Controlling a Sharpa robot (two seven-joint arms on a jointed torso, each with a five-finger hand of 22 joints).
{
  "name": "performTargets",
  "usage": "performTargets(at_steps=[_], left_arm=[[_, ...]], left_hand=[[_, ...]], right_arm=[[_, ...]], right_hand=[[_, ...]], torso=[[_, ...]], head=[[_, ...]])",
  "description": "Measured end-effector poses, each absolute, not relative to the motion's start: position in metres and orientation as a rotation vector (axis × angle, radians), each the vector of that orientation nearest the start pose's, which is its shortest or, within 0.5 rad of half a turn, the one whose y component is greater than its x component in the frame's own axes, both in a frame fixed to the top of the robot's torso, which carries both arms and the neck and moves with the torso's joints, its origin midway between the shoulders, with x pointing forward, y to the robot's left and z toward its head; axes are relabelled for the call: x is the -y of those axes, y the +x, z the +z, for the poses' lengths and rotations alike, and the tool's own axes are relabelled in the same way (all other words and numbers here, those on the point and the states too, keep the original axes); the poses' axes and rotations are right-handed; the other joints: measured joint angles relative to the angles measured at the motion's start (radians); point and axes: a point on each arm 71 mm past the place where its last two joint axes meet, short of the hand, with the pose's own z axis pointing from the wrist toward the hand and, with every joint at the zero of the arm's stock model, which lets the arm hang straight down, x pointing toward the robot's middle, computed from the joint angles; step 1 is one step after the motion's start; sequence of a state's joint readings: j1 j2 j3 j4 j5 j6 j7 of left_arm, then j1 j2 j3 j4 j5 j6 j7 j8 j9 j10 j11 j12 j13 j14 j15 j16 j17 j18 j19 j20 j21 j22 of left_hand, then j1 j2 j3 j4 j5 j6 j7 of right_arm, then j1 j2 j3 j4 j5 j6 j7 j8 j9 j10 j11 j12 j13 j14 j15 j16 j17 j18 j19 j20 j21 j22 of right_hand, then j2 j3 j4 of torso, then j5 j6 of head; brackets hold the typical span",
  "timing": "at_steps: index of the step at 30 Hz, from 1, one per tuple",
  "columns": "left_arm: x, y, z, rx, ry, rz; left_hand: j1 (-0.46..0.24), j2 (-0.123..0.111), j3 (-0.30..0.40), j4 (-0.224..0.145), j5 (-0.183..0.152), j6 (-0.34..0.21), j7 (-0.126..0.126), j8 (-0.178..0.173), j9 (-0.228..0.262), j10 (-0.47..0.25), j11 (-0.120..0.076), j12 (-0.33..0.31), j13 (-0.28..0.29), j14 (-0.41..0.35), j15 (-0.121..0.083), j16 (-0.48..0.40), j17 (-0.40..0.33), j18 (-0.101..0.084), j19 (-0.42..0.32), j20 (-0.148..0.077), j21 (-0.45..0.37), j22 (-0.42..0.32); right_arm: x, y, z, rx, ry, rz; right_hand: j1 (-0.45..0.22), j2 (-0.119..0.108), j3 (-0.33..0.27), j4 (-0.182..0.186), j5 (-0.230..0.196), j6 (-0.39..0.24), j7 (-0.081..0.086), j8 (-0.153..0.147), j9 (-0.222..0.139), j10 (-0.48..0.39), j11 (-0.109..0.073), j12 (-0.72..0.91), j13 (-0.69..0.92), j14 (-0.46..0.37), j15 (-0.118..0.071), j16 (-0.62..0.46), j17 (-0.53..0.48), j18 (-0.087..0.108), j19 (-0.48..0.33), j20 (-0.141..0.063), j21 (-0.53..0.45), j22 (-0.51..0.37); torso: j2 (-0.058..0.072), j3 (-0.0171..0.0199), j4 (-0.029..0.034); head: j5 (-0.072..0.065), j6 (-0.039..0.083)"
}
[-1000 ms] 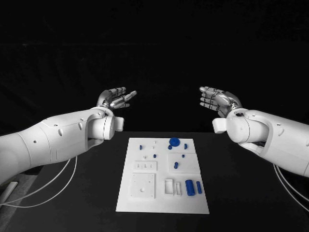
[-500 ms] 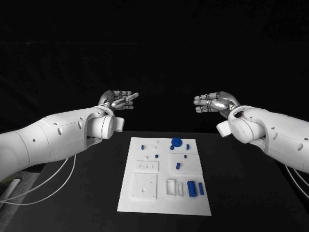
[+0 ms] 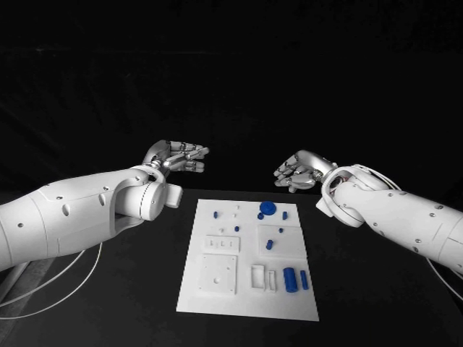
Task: Assemble the parts on the task board
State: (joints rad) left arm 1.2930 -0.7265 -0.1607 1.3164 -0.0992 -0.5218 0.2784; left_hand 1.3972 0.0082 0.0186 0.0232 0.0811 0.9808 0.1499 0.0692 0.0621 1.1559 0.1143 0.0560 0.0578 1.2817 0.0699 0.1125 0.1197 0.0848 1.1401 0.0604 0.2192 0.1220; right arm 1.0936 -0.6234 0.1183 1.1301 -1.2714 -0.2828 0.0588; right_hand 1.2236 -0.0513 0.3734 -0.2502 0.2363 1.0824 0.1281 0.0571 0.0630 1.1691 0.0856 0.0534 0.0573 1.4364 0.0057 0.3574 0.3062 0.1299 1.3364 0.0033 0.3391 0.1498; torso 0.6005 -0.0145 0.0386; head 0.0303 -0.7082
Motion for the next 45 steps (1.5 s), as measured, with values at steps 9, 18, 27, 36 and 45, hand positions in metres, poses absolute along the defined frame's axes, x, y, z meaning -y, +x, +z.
performTargets(at_steps=[9, 18, 27, 36, 45], left_arm=[[-0.212, 0.518, -0.186, -1.457, -1.034, -1.204], [-0.208, 0.510, -0.184, -1.470, -1.031, -1.229], [-0.205, 0.505, -0.181, -1.477, -1.029, -1.248], [-0.201, 0.503, -0.178, -1.481, -1.026, -1.262], [-0.199, 0.502, -0.177, -1.483, -1.024, -1.272]], left_hand=[[-0.006, 0.006, -0.010, -0.010, 0.012, 0.041, -0.015, 0.000, 0.004, 0.053, -0.019, 0.002, 0.001, 0.012, -0.009, 0.011, 0.010, -0.001, -0.005, -0.006, 0.025, 0.013], [-0.006, 0.006, -0.005, -0.014, 0.015, 0.052, -0.020, 0.000, 0.004, 0.074, -0.027, 0.002, 0.001, 0.014, -0.011, 0.027, 0.013, -0.011, -0.007, -0.018, 0.036, 0.021], [-0.006, 0.006, -0.005, -0.014, 0.015, 0.052, -0.020, 0.000, 0.004, 0.074, -0.027, 0.002, 0.001, 0.014, -0.011, 0.027, 0.013, -0.015, -0.009, -0.020, 0.040, 0.021], [-0.006, 0.006, -0.005, -0.014, 0.015, 0.052, -0.020, 0.000, 0.004, 0.074, -0.027, 0.002, 0.001, 0.014, -0.011, 0.027, 0.013, -0.015, -0.009, -0.019, 0.040, 0.022], [-0.015, 0.006, -0.005, -0.014, 0.015, 0.052, -0.020, 0.000, 0.004, 0.074, -0.027, 0.002, 0.000, 0.014, -0.011, 0.027, 0.013, -0.015, -0.009, -0.019, 0.040, 0.022]], right_arm=[[0.189, 0.537, -0.242, -1.657, -0.097, 0.565], [0.179, 0.533, -0.260, -1.616, -0.185, 0.432], [0.178, 0.535, -0.262, -1.574, -0.213, 0.348], [0.177, 0.536, -0.265, -1.557, -0.224, 0.309], [0.176, 0.537, -0.269, -1.557, -0.236, 0.286]], right_hand=[[0.013, -0.074, 0.150, -0.005, -0.162, 0.040, -0.015, 0.000, 0.002, 0.037, -0.015, 0.000, 0.002, 0.029, -0.022, 0.368, 0.292, 0.009, 0.104, -0.044, 0.216, 0.183], [0.028, -0.113, 0.196, 0.033, -0.182, 0.045, -0.016, 0.000, 0.002, 0.048, -0.016, 0.000, 0.002, 0.029, -0.022, 0.404, 0.300, 0.010, 0.094, -0.046, 0.242, 0.255], [0.027, -0.128, 0.228, 0.043, -0.182, 0.047, -0.014, 0.000, 0.002, 0.048, -0.016, 0.000, 0.002, 0.026, -0.024, 0.429, 0.305, 0.009, 0.090, -0.050, 0.303, 0.345], [0.031, -0.132, 0.239, 0.040, -0.182, 0.047, -0.014, 0.000, 0.002, 0.048, -0.016, 0.000, 0.002, 0.025, -0.026, 0.439, 0.298, 0.009, 0.087, -0.050, 0.303, 0.389], [0.031, -0.132, 0.242, 0.042, -0.182, 0.047, -0.014, 0.000, 0.002, 0.048, -0.016, 0.000, 0.002, 0.021, -0.029, 0.448, 0.294, 0.009, 0.087, -0.050, 0.303, 0.420]], torso=[[0.041, -0.0049, 0.0255], [0.082, -0.0129, 0.0491], [0.115, -0.0225, 0.0644], [0.137, -0.0283, 0.0670], [0.154, -0.0322, 0.0715]], head=[[-0.011, 0.017], [-0.019, 0.031], [-0.030, 0.037], [-0.034, 0.041], [-0.037, 0.046]])
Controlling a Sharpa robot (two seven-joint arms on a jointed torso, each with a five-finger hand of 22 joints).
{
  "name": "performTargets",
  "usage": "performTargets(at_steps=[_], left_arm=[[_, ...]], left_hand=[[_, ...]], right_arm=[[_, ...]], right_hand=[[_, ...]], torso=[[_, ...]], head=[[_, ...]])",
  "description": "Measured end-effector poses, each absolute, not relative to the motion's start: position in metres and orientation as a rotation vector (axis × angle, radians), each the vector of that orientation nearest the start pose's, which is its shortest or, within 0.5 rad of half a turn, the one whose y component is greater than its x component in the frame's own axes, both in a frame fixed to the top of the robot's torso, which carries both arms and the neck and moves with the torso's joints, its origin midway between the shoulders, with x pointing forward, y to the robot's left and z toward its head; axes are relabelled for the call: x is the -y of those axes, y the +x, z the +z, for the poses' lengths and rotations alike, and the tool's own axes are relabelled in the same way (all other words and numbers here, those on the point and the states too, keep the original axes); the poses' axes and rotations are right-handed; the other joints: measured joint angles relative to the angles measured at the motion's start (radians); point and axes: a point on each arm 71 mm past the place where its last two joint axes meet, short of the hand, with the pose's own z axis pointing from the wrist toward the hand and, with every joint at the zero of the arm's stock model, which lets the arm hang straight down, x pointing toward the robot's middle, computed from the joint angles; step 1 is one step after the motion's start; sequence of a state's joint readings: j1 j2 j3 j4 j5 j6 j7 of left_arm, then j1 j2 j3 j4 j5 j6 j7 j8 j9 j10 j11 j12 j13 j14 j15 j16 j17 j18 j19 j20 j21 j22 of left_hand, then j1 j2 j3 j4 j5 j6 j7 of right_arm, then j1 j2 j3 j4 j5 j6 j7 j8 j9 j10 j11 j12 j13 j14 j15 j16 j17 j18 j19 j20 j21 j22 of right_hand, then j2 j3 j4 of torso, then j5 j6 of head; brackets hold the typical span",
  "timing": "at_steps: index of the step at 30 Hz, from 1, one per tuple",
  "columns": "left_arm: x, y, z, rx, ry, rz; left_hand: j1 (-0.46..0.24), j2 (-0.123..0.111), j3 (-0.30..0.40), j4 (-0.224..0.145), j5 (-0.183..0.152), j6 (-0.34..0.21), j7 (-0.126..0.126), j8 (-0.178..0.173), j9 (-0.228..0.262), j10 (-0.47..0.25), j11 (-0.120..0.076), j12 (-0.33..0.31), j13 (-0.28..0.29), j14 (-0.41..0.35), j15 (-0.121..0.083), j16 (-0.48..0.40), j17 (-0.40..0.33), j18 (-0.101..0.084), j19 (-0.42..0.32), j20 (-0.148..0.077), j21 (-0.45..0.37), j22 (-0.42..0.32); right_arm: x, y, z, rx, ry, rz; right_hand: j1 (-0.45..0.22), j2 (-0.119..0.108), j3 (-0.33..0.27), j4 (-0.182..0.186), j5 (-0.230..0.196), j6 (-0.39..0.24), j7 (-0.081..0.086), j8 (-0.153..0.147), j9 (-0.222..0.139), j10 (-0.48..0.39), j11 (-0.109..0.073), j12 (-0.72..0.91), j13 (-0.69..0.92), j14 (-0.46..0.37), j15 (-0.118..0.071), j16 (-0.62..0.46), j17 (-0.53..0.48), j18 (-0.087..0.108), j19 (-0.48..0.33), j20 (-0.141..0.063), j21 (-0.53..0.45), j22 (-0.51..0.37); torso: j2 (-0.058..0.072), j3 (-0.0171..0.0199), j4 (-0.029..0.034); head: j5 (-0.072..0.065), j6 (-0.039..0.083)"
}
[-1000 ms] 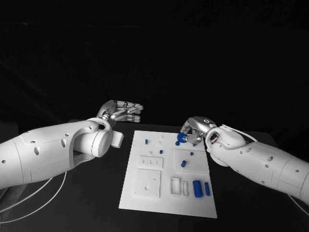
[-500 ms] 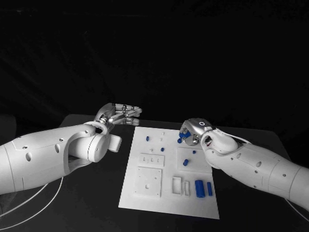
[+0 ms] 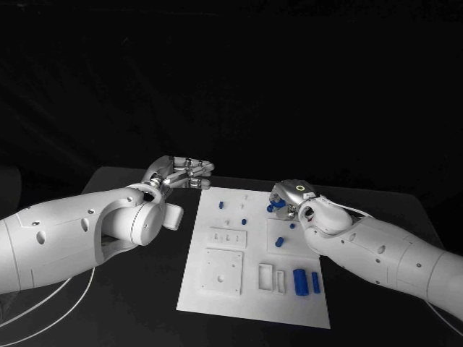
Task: Assemble the parts on the task board
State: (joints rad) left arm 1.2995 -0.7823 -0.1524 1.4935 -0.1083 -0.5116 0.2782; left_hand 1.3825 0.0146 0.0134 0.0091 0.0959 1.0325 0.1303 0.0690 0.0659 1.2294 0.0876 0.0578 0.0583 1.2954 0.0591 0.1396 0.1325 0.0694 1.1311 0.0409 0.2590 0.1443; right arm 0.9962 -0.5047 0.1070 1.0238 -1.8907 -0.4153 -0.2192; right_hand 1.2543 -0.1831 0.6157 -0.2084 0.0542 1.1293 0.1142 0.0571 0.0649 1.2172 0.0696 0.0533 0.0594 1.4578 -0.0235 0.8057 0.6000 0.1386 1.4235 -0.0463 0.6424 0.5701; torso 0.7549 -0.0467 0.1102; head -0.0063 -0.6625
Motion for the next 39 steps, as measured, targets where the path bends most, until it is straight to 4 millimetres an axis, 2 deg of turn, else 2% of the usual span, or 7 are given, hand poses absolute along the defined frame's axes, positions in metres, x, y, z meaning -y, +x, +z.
performTargets(at_steps=[9, 16, 25, 28, 36, 39], left_arm=[[-0.1966, 0.5014, -0.1761, -1.483, -1.023, -1.277], [-0.1960, 0.5019, -0.1762, -1.483, -1.024, -1.278], [-0.1972, 0.5030, -0.1766, -1.482, -1.029, -1.274], [-0.1974, 0.5033, -0.1766, -1.481, -1.030, -1.274], [-0.1981, 0.5039, -0.1769, -1.481, -1.033, -1.272], [-0.1983, 0.5042, -0.1770, -1.481, -1.033, -1.271]], left_hand=[[0.000, 0.000, 0.000, 0.000, 0.000, 0.000, 0.000, 0.000, 0.000, 0.000, 0.000, 0.000, 0.000, 0.000, 0.000, 0.000, 0.000, 0.000, 0.000, 0.000, 0.000, 0.000], [0.000, 0.000, 0.000, 0.000, 0.000, 0.000, 0.000, 0.000, 0.000, 0.000, 0.000, 0.000, 0.000, 0.000, 0.000, 0.004, 0.000, 0.000, 0.000, 0.000, 0.004, 0.001], [0.000, 0.000, 0.000, 0.000, 0.000, 0.000, 0.000, 0.000, 0.000, 0.000, 0.000, 0.000, 0.000, 0.000, 0.000, 0.004, 0.000, 0.000, 0.000, 0.000, 0.004, 0.001], [0.000, 0.000, 0.000, 0.000, 0.000, 0.000, 0.000, 0.000, 0.000, 0.000, 0.000, 0.000, 0.000, 0.000, 0.000, 0.004, 0.000, 0.000, 0.000, 0.000, 0.004, 0.001], [0.000, 0.000, 0.000, 0.000, 0.000, 0.000, 0.000, 0.000, 0.000, 0.000, 0.000, 0.000, 0.000, 0.000, 0.000, 0.004, 0.000, 0.000, 0.000, 0.000, 0.004, 0.001], [0.000, 0.000, 0.000, 0.000, 0.000, 0.000, 0.000, 0.000, 0.000, 0.000, 0.000, 0.000, 0.000, 0.000, 0.000, 0.004, 0.000, 0.000, 0.000, 0.000, 0.004, 0.001]], right_arm=[[0.1730, 0.5374, -0.2705, -1.556, -0.243, 0.283], [0.1728, 0.5383, -0.2706, -1.552, -0.241, 0.279], [0.1724, 0.5387, -0.2697, -1.531, -0.244, 0.269], [0.1723, 0.5379, -0.2711, -1.531, -0.247, 0.265], [0.1708, 0.5373, -0.2703, -1.527, -0.252, 0.264], [0.1707, 0.5373, -0.2703, -1.527, -0.253, 0.263]], right_hand=[[0.000, 0.000, 0.000, 0.000, 0.000, 0.000, 0.000, 0.000, 0.000, 0.000, 0.000, 0.000, 0.000, -0.003, 0.003, 0.007, -0.007, 0.000, 0.000, 0.000, -0.027, 0.041], [0.000, 0.000, 0.006, 0.000, 0.000, 0.003, -0.003, 0.000, 0.000, 0.000, 0.000, 0.000, 0.000, -0.003, 0.003, 0.011, -0.010, -0.001, 0.000, 0.000, -0.035, 0.073], [0.000, 0.000, 0.022, -0.003, 0.000, 0.011, -0.004, 0.000, 0.000, 0.000, 0.000, 0.000, 0.001, -0.003, 0.002, 0.015, -0.014, -0.002, 0.000, 0.000, -0.035, 0.116], [0.000, 0.000, 0.025, -0.005, 0.000, 0.016, -0.009, 0.000, 0.000, 0.007, -0.008, 0.000, 0.001, -0.006, -0.001, 0.015, -0.015, -0.002, 0.000, 0.000, -0.039, 0.127], [0.000, 0.000, 0.028, -0.008, 0.000, 0.024, -0.009, 0.000, 0.001, 0.020, -0.006, 0.000, 0.001, -0.006, -0.001, 0.019, -0.017, -0.008, 0.004, -0.004, -0.039, 0.161], [0.003, 0.003, 0.030, -0.011, 0.000, 0.032, -0.010, 0.000, 0.001, 0.025, -0.011, 0.000, 0.001, -0.006, -0.001, 0.019, -0.018, -0.008, 0.004, -0.004, -0.043, 0.176]], torso=[[0.017, -0.0036, 0.0067], [0.028, -0.0061, 0.0090], [0.038, -0.0075, 0.0105], [0.042, -0.0075, 0.0109], [0.049, -0.0075, 0.0123], [0.051, -0.0075, 0.0126]], head=[[-0.003, 0.006], [-0.006, 0.003], [-0.004, 0.000], [-0.005, 0.001], [-0.006, 0.007], [-0.007, 0.008]])
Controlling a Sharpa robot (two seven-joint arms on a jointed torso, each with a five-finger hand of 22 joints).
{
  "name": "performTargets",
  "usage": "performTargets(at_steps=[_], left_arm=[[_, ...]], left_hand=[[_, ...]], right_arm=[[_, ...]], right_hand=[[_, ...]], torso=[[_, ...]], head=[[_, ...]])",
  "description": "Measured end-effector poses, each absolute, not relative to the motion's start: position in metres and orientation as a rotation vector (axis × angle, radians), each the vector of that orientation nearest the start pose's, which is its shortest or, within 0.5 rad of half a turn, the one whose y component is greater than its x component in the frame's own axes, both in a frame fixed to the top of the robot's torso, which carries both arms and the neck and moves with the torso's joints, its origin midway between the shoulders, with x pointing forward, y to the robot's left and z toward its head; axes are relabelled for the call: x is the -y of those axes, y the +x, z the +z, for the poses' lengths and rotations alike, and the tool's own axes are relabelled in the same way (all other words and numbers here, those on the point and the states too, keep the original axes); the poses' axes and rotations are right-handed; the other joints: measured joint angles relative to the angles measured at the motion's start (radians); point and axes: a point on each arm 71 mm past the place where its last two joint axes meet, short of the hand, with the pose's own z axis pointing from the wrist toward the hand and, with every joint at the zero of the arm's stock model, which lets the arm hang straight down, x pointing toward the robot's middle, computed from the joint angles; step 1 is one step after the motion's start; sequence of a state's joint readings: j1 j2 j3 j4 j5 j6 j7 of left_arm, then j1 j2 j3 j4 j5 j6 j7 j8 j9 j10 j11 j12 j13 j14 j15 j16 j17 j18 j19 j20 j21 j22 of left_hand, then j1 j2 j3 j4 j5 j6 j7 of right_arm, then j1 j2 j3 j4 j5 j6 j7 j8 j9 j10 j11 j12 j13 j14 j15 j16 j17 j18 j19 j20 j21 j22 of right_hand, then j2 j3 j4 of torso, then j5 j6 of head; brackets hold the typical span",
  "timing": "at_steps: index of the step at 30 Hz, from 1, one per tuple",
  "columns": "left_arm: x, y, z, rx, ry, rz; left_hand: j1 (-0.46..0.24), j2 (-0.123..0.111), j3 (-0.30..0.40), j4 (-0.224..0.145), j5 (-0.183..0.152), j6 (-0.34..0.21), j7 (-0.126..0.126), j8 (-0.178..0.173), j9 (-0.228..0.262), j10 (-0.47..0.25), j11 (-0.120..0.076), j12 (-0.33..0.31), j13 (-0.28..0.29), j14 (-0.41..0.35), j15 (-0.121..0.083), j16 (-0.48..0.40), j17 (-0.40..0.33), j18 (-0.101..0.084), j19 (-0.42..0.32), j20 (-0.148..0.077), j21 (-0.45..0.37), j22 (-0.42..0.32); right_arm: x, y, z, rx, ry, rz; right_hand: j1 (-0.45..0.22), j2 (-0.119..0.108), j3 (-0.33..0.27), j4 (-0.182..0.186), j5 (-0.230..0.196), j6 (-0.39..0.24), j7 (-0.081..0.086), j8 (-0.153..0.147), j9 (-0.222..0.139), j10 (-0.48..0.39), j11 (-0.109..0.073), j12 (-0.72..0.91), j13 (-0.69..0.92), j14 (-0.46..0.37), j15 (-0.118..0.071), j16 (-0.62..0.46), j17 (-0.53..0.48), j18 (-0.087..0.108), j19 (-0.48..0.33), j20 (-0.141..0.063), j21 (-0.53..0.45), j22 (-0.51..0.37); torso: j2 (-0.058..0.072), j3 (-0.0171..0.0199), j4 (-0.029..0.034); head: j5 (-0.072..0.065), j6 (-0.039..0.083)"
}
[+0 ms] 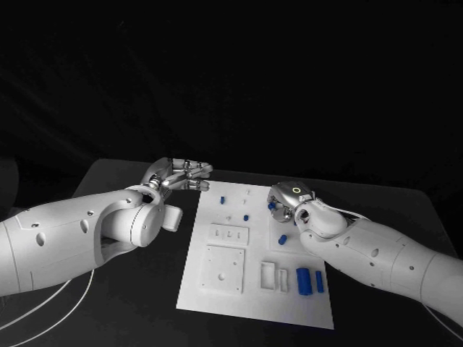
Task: Assemble the parts on the task board
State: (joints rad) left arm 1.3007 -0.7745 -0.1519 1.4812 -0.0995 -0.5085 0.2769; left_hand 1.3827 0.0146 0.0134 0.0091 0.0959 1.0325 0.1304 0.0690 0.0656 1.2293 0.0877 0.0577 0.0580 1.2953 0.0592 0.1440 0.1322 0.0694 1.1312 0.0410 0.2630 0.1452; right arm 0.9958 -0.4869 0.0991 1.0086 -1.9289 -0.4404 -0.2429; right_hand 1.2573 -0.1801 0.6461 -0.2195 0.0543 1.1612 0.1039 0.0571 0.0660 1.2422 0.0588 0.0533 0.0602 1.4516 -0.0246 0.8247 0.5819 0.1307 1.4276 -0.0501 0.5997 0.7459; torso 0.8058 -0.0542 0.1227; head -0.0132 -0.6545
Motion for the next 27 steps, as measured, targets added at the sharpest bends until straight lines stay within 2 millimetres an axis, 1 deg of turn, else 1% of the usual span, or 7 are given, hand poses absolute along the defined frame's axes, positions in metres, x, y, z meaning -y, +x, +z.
performTargets(at_steps=[4, 7, 10, 12, 16, 23, 27], left_arm=[[-0.198, 0.504, -0.177, -1.481, -1.034, -1.271], [-0.198, 0.504, -0.177, -1.482, -1.034, -1.271], [-0.198, 0.505, -0.177, -1.482, -1.034, -1.272], [-0.198, 0.505, -0.177, -1.483, -1.035, -1.272], [-0.199, 0.505, -0.177, -1.483, -1.035, -1.271], [-0.199, 0.505, -0.177, -1.483, -1.037, -1.268], [-0.200, 0.506, -0.178, -1.483, -1.039, -1.266]], left_hand=[[0.000, 0.000, 0.000, 0.000, 0.000, 0.000, 0.000, 0.000, 0.000, 0.000, 0.000, 0.000, 0.000, 0.000, 0.000, -0.001, 0.000, 0.000, 0.000, 0.000, 0.000, 0.000], [0.000, 0.000, 0.000, 0.000, 0.000, 0.000, 0.000, 0.000, 0.000, 0.000, 0.000, 0.000, 0.000, 0.000, 0.000, -0.001, 0.000, 0.000, 0.000, 0.000, 0.000, 0.000], [0.000, 0.000, 0.000, 0.000, 0.000, 0.000, 0.000, 0.000, 0.000, 0.000, 0.000, 0.000, 0.000, 0.000, 0.000, -0.001, 0.000, 0.000, 0.000, 0.000, 0.000, 0.000], [0.000, 0.000, 0.000, 0.000, 0.000, 0.000, 0.000, 0.000, 0.000, 0.000, 0.000, 0.000, 0.000, 0.000, 0.000, -0.001, 0.000, 0.000, 0.000, 0.000, 0.000, 0.000], [0.000, 0.000, 0.000, 0.000, 0.000, 0.000, 0.000, 0.000, 0.000, 0.000, 0.000, 0.000, 0.000, 0.000, 0.000, -0.001, 0.000, 0.000, 0.000, 0.000, 0.000, 0.000], [0.000, 0.000, 0.000, 0.000, 0.000, 0.000, 0.000, 0.000, 0.000, 0.000, 0.000, 0.000, 0.000, 0.000, 0.000, -0.001, 0.000, 0.000, 0.000, 0.000, 0.000, 0.000], [0.000, 0.000, 0.000, 0.000, 0.000, 0.000, 0.000, 0.000, 0.000, 0.000, 0.000, 0.000, 0.000, 0.000, 0.000, -0.001, 0.000, 0.000, 0.000, 0.000, 0.000, 0.000]], right_arm=[[0.171, 0.537, -0.270, -1.526, -0.254, 0.261], [0.171, 0.537, -0.269, -1.525, -0.254, 0.262], [0.170, 0.537, -0.268, -1.519, -0.254, 0.267], [0.169, 0.536, -0.267, -1.514, -0.253, 0.273], [0.166, 0.534, -0.266, -1.500, -0.250, 0.287], [0.164, 0.532, -0.259, -1.467, -0.235, 0.308], [0.159, 0.535, -0.247, -1.435, -0.218, 0.322]], right_hand=[[0.000, 0.007, 0.003, -0.003, 0.000, 0.004, -0.001, 0.000, 0.000, 0.009, -0.002, 0.000, 0.000, -0.001, -0.001, 0.004, 0.000, 0.000, 0.000, 0.000, 0.000, 0.018], [0.005, 0.022, 0.005, -0.005, 0.000, 0.020, -0.002, 0.001, 0.000, 0.027, -0.005, -0.001, 0.000, -0.004, -0.004, 0.006, 0.000, 0.000, 0.000, 0.000, 0.000, 0.033], [0.007, 0.037, 0.008, -0.009, -0.001, 0.047, -0.008, 0.003, 0.001, 0.054, -0.015, -0.002, -0.001, -0.005, -0.014, 0.011, 0.003, -0.003, -0.001, -0.008, 0.016, 0.062], [0.006, 0.044, 0.010, -0.015, -0.005, 0.075, -0.016, 0.006, 0.007, 0.083, -0.021, -0.001, -0.001, -0.008, -0.021, 0.012, 0.003, -0.009, 0.002, -0.016, 0.043, 0.090], [0.005, 0.055, 0.021, -0.030, -0.007, 0.096, -0.025, 0.006, 0.015, 0.094, -0.015, 0.003, -0.001, -0.006, -0.026, 0.012, 0.003, -0.016, -0.007, -0.025, 0.061, 0.126], [-0.003, 0.064, 0.025, -0.036, -0.003, 0.103, -0.025, 0.005, 0.015, 0.096, -0.014, 0.004, -0.001, -0.006, -0.026, 0.012, 0.003, -0.023, -0.011, -0.029, 0.066, 0.175], [0.001, 0.070, 0.022, -0.039, -0.003, 0.104, -0.026, 0.003, 0.015, 0.097, -0.014, 0.004, 0.000, -0.006, -0.026, 0.011, 0.003, -0.024, -0.011, -0.029, 0.059, 0.194]], torso=[[0.003, 0.0002, 0.0003], [0.004, 0.0003, 0.0003], [0.006, 0.0003, 0.0003], [0.007, 0.0003, 0.0009], [0.009, 0.0003, 0.0021], [0.011, -0.0010, 0.0030], [0.012, -0.0011, 0.0027]], head=[[-0.001, 0.001], [-0.001, 0.001], [-0.002, 0.002], [-0.002, 0.003], [-0.003, 0.005], [-0.002, 0.007], [0.000, 0.012]])
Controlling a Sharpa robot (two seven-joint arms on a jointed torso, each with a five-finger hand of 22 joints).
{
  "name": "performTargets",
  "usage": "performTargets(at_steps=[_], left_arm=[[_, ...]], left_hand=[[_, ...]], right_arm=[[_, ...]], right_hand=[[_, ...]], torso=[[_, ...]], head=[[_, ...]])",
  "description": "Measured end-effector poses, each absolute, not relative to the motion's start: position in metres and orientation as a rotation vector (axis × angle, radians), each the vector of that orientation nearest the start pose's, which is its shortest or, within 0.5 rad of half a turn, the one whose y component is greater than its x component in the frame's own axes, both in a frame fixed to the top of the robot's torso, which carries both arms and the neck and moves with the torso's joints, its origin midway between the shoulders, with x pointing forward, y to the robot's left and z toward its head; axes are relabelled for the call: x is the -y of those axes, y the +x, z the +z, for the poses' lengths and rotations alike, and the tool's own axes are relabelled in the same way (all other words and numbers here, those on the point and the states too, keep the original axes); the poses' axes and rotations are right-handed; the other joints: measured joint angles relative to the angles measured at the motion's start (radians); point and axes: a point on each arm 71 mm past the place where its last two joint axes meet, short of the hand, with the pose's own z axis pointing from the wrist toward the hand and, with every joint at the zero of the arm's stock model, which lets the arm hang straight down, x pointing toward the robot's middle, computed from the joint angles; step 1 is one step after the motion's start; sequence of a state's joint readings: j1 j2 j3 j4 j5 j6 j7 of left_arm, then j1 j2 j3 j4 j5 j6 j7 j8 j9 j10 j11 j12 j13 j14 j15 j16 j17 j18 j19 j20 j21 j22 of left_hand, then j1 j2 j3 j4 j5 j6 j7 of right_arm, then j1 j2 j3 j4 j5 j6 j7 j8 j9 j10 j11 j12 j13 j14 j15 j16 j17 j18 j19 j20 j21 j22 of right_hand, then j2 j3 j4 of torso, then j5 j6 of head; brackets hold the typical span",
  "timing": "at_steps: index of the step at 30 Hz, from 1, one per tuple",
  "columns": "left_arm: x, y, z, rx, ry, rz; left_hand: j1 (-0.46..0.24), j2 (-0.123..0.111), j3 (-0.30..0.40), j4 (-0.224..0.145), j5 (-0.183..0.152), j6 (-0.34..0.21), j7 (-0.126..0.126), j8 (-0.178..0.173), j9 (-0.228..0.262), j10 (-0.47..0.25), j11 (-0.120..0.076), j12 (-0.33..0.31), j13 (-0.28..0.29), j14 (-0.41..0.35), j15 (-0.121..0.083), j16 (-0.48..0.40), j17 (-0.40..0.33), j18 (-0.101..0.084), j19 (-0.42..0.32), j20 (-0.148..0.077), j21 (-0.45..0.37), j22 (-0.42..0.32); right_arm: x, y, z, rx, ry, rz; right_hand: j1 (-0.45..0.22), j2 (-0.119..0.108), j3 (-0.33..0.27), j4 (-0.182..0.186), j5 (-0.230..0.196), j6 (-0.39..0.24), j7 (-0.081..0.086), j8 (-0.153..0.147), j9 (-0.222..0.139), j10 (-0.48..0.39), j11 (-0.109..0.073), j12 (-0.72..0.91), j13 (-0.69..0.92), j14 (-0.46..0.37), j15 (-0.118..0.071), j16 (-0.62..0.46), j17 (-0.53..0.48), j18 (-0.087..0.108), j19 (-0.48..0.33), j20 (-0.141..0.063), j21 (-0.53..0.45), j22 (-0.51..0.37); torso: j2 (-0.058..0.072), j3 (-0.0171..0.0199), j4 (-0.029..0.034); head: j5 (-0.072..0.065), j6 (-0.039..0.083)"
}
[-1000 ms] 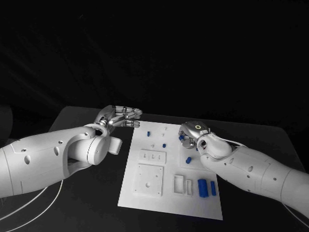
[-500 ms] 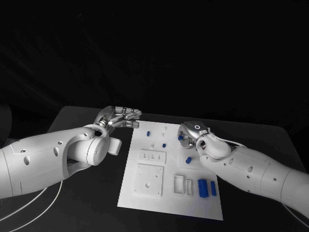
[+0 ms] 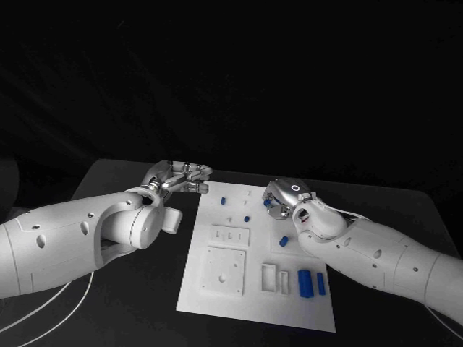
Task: Assemble the parts on the task board
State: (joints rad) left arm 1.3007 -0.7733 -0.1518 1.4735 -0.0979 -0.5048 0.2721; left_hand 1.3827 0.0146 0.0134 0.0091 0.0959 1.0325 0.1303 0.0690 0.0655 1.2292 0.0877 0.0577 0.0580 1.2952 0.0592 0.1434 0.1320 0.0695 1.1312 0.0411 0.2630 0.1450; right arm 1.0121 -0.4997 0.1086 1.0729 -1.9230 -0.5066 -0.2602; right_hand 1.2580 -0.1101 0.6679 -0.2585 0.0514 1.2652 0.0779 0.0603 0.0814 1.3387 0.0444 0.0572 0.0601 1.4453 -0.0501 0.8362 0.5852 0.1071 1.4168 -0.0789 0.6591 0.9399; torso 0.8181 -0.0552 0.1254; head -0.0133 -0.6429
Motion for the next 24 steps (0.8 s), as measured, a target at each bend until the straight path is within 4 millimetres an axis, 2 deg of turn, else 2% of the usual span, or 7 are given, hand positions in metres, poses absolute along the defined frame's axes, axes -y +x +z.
performTargets(at_steps=[4, 11, 24], left_arm=[[-0.199, 0.506, -0.178, -1.484, -1.039, -1.266], [-0.196, 0.507, -0.178, -1.489, -1.036, -1.271], [-0.190, 0.508, -0.176, -1.493, -1.028, -1.283]], left_hand=[[0.000, 0.000, 0.000, 0.000, 0.000, 0.000, 0.000, 0.000, 0.000, 0.000, 0.000, 0.000, 0.000, 0.000, 0.000, 0.004, 0.000, 0.000, 0.000, 0.000, 0.000, 0.000], [0.000, 0.000, 0.000, 0.000, 0.000, 0.000, 0.000, 0.000, 0.000, 0.000, 0.000, 0.000, 0.000, 0.000, 0.000, 0.004, 0.000, 0.000, 0.000, 0.000, 0.004, 0.000], [0.000, 0.000, 0.000, 0.000, 0.000, 0.000, 0.000, 0.000, 0.000, 0.000, 0.000, 0.000, 0.000, 0.000, 0.000, 0.004, 0.000, 0.000, 0.000, 0.000, 0.004, 0.000]], right_arm=[[0.153, 0.540, -0.237, -1.407, -0.199, 0.328], [0.148, 0.549, -0.230, -1.387, -0.169, 0.317], [0.136, 0.557, -0.232, -1.393, -0.142, 0.312]], right_hand=[[0.000, 0.000, 0.000, 0.000, 0.000, 0.000, 0.000, 0.000, 0.000, 0.000, 0.000, 0.000, 0.000, 0.002, -0.002, 0.000, 0.000, -0.006, 0.005, -0.005, -0.020, 0.026], [0.000, 0.000, 0.002, -0.004, 0.000, 0.004, -0.004, -0.003, 0.000, 0.000, 0.000, 0.000, 0.001, 0.004, -0.003, 0.000, -0.003, -0.007, 0.018, -0.003, -0.046, 0.062], [0.000, 0.000, 0.000, -0.006, 0.000, 0.003, -0.004, 0.001, 0.000, 0.004, -0.004, 0.000, 0.006, 0.004, -0.003, -0.001, -0.005, -0.008, 0.025, -0.003, -0.077, 0.094]], torso=[[0.001, -0.0010, 0.0012], [0.002, -0.0048, 0.0045], [0.009, -0.0079, 0.0083]], head=[[-0.005, 0.006], [-0.009, 0.019], [-0.011, 0.023]])
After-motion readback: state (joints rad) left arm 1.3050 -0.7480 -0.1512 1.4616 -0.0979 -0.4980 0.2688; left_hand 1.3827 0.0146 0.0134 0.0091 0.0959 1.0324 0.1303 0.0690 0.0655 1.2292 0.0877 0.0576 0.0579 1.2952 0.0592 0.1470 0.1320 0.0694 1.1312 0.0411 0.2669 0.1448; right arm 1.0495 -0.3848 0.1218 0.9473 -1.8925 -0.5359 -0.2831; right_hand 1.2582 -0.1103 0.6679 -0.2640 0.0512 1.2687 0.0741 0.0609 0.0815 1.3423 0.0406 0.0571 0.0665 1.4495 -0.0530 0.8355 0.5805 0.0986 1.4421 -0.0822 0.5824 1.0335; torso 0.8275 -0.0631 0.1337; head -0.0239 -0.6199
